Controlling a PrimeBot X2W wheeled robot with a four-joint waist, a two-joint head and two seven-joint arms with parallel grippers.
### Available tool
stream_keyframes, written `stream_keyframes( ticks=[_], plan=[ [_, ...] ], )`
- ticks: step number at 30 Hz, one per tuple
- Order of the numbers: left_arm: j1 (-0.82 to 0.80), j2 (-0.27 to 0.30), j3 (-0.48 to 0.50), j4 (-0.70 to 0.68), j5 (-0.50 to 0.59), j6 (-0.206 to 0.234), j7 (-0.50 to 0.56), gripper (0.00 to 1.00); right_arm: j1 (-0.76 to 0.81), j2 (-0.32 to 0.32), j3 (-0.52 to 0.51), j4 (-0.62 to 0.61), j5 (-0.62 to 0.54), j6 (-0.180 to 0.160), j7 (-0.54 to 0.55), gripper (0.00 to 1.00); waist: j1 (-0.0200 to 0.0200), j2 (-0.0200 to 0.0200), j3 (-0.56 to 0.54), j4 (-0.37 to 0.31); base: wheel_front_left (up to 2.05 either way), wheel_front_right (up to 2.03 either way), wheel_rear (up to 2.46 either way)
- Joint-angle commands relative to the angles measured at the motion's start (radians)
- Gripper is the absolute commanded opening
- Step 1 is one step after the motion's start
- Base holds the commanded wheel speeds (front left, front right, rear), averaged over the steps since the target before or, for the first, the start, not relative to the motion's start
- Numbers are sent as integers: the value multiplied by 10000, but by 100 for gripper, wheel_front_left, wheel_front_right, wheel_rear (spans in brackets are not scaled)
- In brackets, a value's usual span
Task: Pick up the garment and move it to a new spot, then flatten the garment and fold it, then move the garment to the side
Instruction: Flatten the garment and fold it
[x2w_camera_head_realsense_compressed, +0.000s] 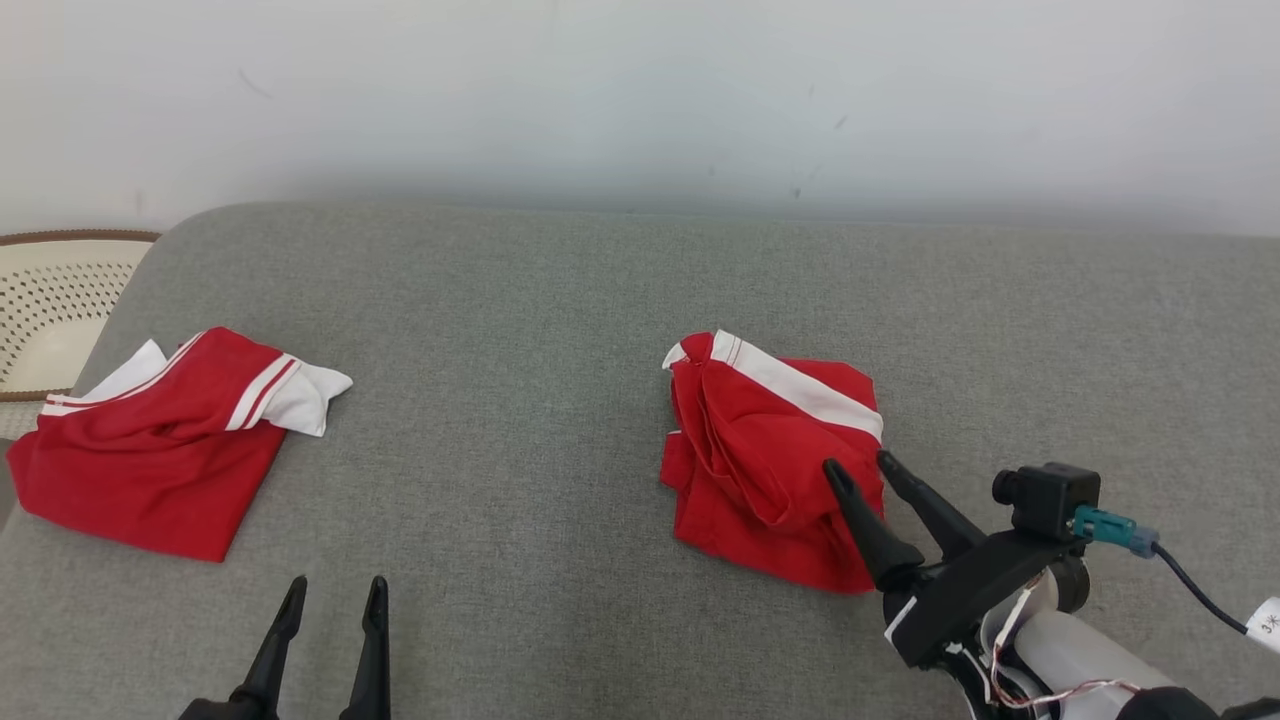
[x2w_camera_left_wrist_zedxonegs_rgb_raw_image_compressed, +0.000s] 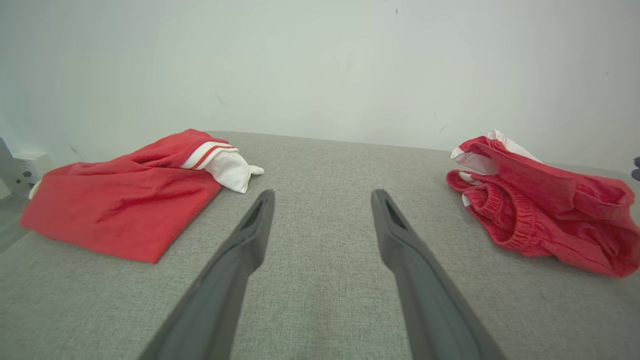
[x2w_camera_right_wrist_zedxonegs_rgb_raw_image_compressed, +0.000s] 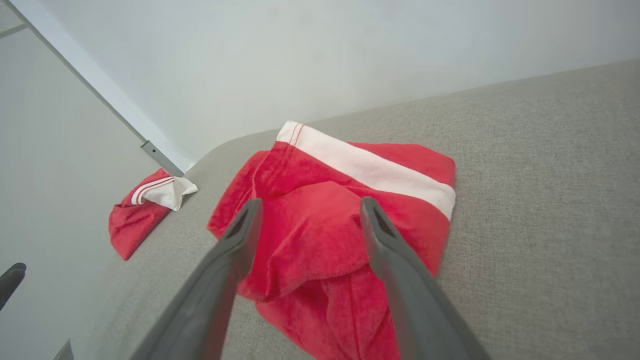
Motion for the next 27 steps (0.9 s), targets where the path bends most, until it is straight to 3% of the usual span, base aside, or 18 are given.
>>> stream_keyframes(
  ticks=[1,5,10,23,24,25,27],
  plan=[
    [166,5,53,0,112,6,-30,100,179,-107,22,-277,-150,2,-23,100,0,-1,-26,22,0,0,0],
    [195,5,102,13,71,-5,-30,100,292,-332,536,-860,-1333,1,-21,100,0,-1,-65,48,0,0,0],
    [184,5,94,25,67,13,-30,100,334,-54,736,-952,-2306,1,112,100,0,-1,-110,71,0,0,0],
    [264,5,100,-73,68,43,-30,100,-59,841,591,510,-4702,1,336,100,0,-1,-125,278,0,0,0],
    [266,6,97,-73,65,44,-30,100,-89,942,539,631,-4810,1,324,87,0,-1,-115,295,0,0,0],
    [262,5,93,-73,62,42,-30,100,-145,999,480,756,-4937,1,311,50,0,-1,-105,313,0,0,0],
    [245,6,98,-68,58,38,-30,100,-255,1087,410,1028,-5249,1,315,6,0,-1,-93,355,0,0,0]
  ],
)
